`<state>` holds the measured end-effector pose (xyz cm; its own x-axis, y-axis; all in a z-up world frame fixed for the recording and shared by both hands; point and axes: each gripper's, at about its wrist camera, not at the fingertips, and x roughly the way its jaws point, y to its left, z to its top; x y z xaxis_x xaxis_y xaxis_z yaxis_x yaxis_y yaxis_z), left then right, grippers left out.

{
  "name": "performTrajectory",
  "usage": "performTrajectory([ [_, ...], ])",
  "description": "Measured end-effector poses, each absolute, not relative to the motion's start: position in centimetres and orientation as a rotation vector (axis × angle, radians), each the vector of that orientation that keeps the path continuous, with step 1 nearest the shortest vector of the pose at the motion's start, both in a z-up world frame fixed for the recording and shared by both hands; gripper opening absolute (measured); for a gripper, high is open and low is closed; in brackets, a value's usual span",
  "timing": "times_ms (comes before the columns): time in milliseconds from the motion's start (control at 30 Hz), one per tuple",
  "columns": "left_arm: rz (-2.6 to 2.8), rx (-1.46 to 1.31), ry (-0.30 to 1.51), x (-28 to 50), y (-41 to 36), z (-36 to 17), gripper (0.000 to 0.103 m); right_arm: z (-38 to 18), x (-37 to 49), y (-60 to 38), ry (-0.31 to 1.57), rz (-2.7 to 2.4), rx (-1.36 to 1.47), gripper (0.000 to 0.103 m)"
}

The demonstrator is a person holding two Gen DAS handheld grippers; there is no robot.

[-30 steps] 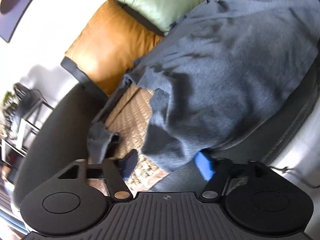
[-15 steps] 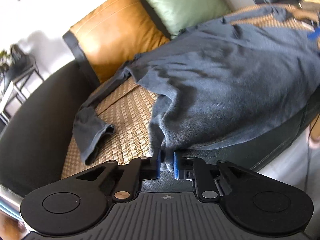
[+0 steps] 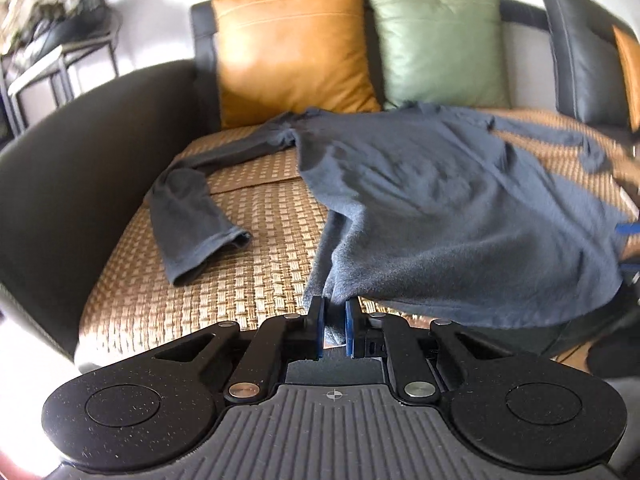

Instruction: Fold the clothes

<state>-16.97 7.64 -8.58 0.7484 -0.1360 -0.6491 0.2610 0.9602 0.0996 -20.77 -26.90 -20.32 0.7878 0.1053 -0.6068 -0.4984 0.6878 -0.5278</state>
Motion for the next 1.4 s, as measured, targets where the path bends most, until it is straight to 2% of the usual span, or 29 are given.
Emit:
performTrajectory([
  [67, -0.196, 0.172, 0.693, -17.1, 8.4, -8.2, 0.0, -20.3, -20.3, -27.0, 0.594, 0.37, -0.724, 0.052],
  [133, -0.173, 0.155, 0.692, -17.2, 9.1, -7.9, 0.0, -19.7, -20.3, -27.4, 0.618, 0.404, -0.675, 0.02],
  [233, -0.138, 0.129, 0.692, -17.3, 10.2, -7.4, 0.0, -18.2, -21.1, -28.1, 0.621, 0.418, -0.605, 0.004],
  [467, -0.107, 0.087, 0.729, -17.3, 12.1, -7.5, 0.0, -12.6, -22.1, -32.6, 0.604, 0.296, -0.341, 0.004],
  [533, -0.135, 0.091, 0.76, -17.0, 11.9, -8.3, 0.0, -12.6, -21.6, -33.8, 0.67, 0.263, -0.277, 0.004],
  [567, -0.151, 0.095, 0.775, -16.8, 11.6, -8.7, 0.003, -13.2, -21.1, -34.3, 0.731, 0.248, -0.257, 0.004],
  [600, -0.163, 0.104, 0.782, -16.6, 11.3, -9.1, 0.021, -13.7, -20.6, -34.9, 0.791, 0.233, -0.236, 0.004],
  [667, -0.186, 0.123, 0.796, -16.1, 10.5, -9.8, 0.025, -14.8, -19.8, -35.5, 0.889, 0.219, -0.22, 0.004],
  [733, -0.205, 0.145, 0.794, -15.4, 9.7, -10.1, 0.036, -15.2, -19.7, -35.4, 0.942, 0.256, -0.216, 0.004],
  [800, -0.225, 0.166, 0.783, -14.5, 8.8, -10.2, 0.061, -14.4, -19.0, -36.0, 0.906, 0.26, -0.164, 0.006],
  [867, -0.244, 0.183, 0.77, -13.0, 7.8, -10.3, 0.063, -13.7, -18.3, -36.6, 0.867, 0.263, -0.11, 0.014],
  [933, -0.262, 0.193, 0.771, -11.3, 6.6, -10.4, 0.064, -12.9, -17.6, -37.2, 0.829, 0.266, -0.058, 0.028],
  [1000, -0.282, 0.214, 0.792, -9.6, 5.4, -10.9, 0.067, -12.2, -16.9, -37.7, 0.789, 0.269, -0.005, 0.035],
  [1200, -0.33, 0.291, 0.86, -8.0, 3.4, -13.2, 0.068, -14.5, -14.1, -38.0, 0.863, 0.264, -0.022, 0.038],
  [1233, -0.334, 0.294, 0.864, -7.9, 3.3, -13.4, 0.068, -14.9, -14.2, -37.9, 0.878, 0.271, -0.016, 0.04],
  [1267, -0.342, 0.291, 0.87, -7.9, 3.2, -13.6, 0.06, -15.2, -14.2, -37.8, 0.897, 0.282, -0.01, 0.04],
  [1300, -0.369, 0.266, 0.885, -7.8, 3.2, -13.5, 0.019, -15.6, -14.3, -37.6, 0.916, 0.294, -0.004, 0.04],
  [1333, -0.395, 0.239, 0.903, -7.6, 3.2, -13.3, 0.0, -16.0, -14.3, -37.4, 0.935, 0.306, 0.003, 0.022],
  [1367, -0.416, 0.203, 0.927, -7.5, 3.4, -12.7, 0.0, -16.1, -14.2, -37.3, 0.953, 0.327, 0.029, 0.006],
  [1400, -0.438, 0.166, 0.945, -7.3, 3.6, -11.9, 0.0, -15.3, -14.1, -37.4, 0.952, 0.358, 0.081, 0.006],
])
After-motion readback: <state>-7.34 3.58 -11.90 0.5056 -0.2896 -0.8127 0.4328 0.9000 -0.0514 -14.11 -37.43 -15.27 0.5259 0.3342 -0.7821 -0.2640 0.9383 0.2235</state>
